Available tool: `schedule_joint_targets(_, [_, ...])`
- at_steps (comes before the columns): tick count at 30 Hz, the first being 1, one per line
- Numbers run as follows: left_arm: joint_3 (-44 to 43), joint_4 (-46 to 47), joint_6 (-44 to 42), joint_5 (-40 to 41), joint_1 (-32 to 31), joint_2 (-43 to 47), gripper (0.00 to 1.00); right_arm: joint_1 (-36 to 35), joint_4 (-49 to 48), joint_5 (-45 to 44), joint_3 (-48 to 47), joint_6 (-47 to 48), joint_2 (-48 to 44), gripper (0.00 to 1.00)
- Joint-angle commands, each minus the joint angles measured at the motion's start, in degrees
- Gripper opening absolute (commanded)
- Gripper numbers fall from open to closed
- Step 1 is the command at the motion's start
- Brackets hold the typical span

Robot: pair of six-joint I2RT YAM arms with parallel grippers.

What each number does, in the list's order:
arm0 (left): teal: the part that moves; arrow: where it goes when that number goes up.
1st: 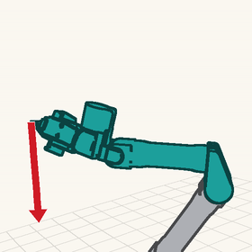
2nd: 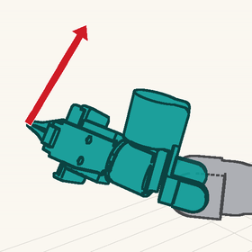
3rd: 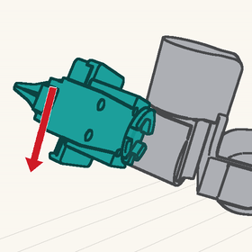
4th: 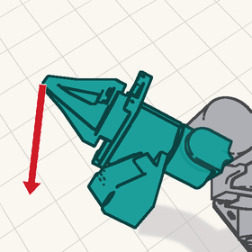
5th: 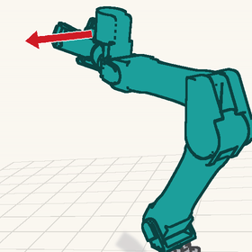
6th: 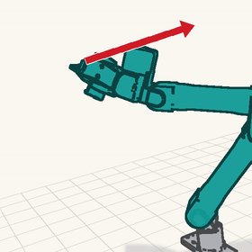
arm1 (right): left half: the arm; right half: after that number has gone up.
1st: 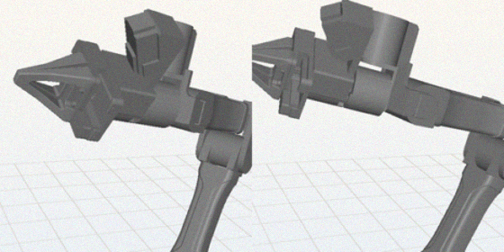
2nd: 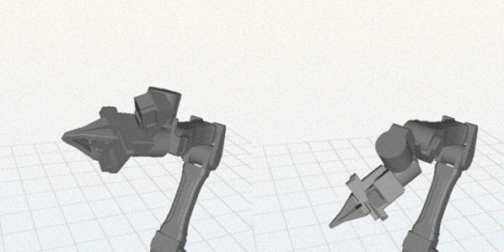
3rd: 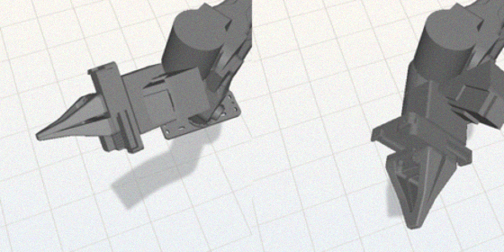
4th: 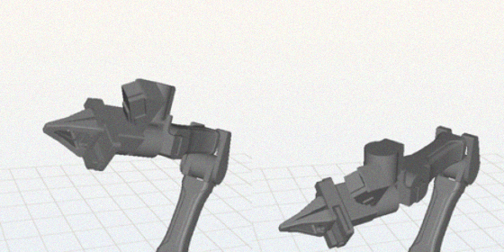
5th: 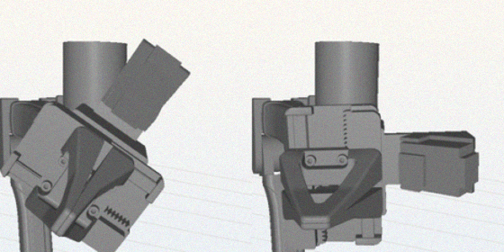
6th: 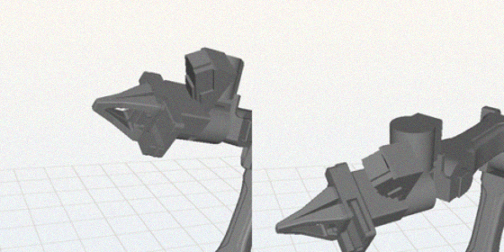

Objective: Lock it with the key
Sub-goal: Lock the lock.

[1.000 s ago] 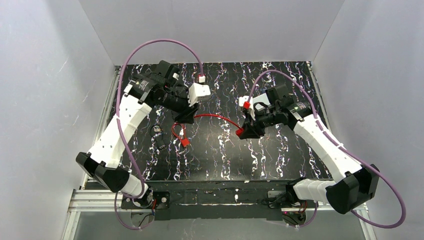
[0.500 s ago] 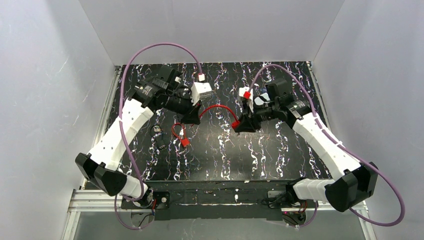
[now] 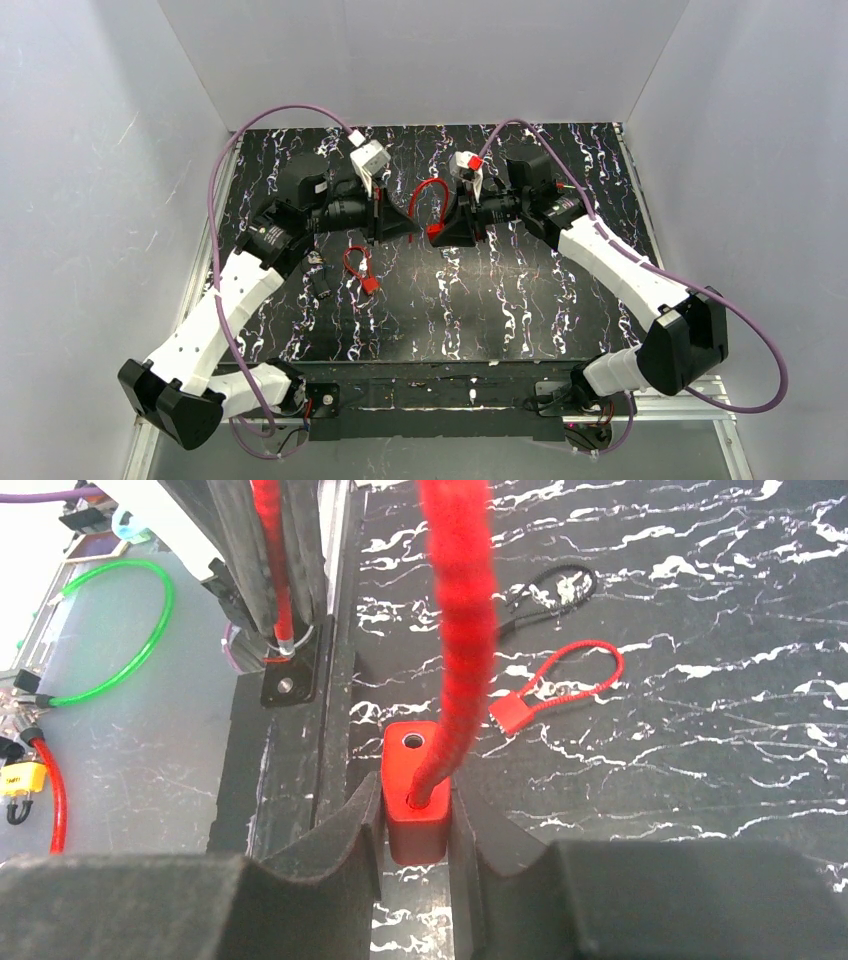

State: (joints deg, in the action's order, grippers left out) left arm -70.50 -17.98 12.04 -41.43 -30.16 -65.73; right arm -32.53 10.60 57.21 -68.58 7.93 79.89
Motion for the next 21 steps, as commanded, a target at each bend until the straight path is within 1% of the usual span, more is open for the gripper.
schedule_joint_targets(1, [0.35, 13.24, 6.37, 2.54, -0.42, 1.2, 0.0, -1.41, -8.5, 3.23, -2.13, -1.63, -1.59, 0.01])
schedule_joint_targets(4, [1.03, 16.93, 6.96, 4.45, -0.46, 1.73, 0.0, -1.57, -8.88, 3.52, -2.02, -1.53, -1.94, 0.01])
schedule_joint_targets(8, [0.84, 20.15, 8.8, 3.8, -0.47, 0.25, 0.0, -1.74, -9.93, 4.57, -2.06, -2.91, -2.02, 0.01])
schedule_joint_targets(11, [0.13, 20.48, 9.09, 3.8, -0.82, -1.19, 0.0, -1.75, -13.14, 5.58, -1.91, -5.71, -2.04, 0.01])
schedule_joint_targets(21, [1.39, 20.43, 8.46, 4.6, -1.49, -2.04, 0.0, -2.02, -14.57, 6.61, -2.43, -7.49, -2.11, 0.01])
